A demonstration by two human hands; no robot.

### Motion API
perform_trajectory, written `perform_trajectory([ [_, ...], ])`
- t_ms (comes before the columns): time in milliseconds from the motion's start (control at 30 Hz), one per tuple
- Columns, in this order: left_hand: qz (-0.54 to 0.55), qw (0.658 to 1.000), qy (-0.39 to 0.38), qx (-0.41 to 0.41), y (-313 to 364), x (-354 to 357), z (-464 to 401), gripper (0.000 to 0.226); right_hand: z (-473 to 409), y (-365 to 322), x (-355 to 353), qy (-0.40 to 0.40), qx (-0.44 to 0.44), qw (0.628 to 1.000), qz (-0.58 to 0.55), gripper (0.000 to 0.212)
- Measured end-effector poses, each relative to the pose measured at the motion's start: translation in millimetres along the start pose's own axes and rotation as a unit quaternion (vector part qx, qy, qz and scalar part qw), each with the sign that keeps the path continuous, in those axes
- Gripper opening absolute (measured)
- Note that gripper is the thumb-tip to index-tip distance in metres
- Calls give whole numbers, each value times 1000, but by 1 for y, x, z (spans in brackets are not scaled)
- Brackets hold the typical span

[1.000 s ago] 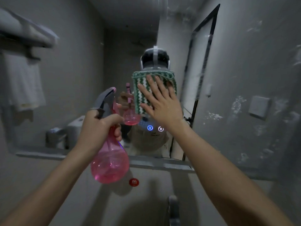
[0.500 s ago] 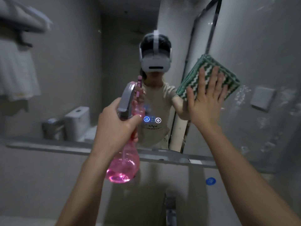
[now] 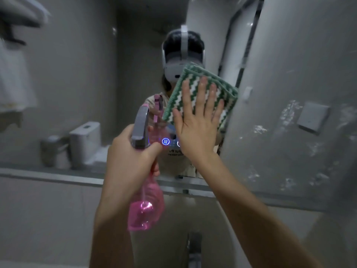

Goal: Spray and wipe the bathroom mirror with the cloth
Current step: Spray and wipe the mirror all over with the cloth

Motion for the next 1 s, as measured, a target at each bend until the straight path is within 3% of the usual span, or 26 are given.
perform_trajectory([
  [100, -1, 1000, -1, 7, 8, 10, -2, 26, -12, -14, -3, -15, -77, 997, -1, 54],
  [300, -56, 998, 9, 8, 11, 14, 9, 19, -12, -4, -8, -34, -144, 989, -17, 53],
  [400, -95, 995, 4, 21, 17, 17, 20, 28, -8, 23, -12, -35, -164, 986, 0, 53],
  [533, -84, 996, -12, 22, 23, 33, 34, 32, -2, 75, -16, -59, -123, 991, 17, 55],
  [700, -15, 999, -40, -33, 6, 70, 43, 13, 9, 145, -25, -81, -27, 996, 23, 58],
  [867, -4, 995, -56, -83, -25, 87, 60, 13, 23, 134, -23, -45, 45, 998, 0, 56],
  [1000, -5, 993, -54, -103, -47, 81, 65, 18, 53, 108, -8, -74, 74, 994, -26, 58],
])
Point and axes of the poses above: each hand's wrist, its own z-axis away from the middle knuckle, its own x-axis out of the palm, y = z × x, the point moved 6 cm from there along -z, towards the middle knuckle
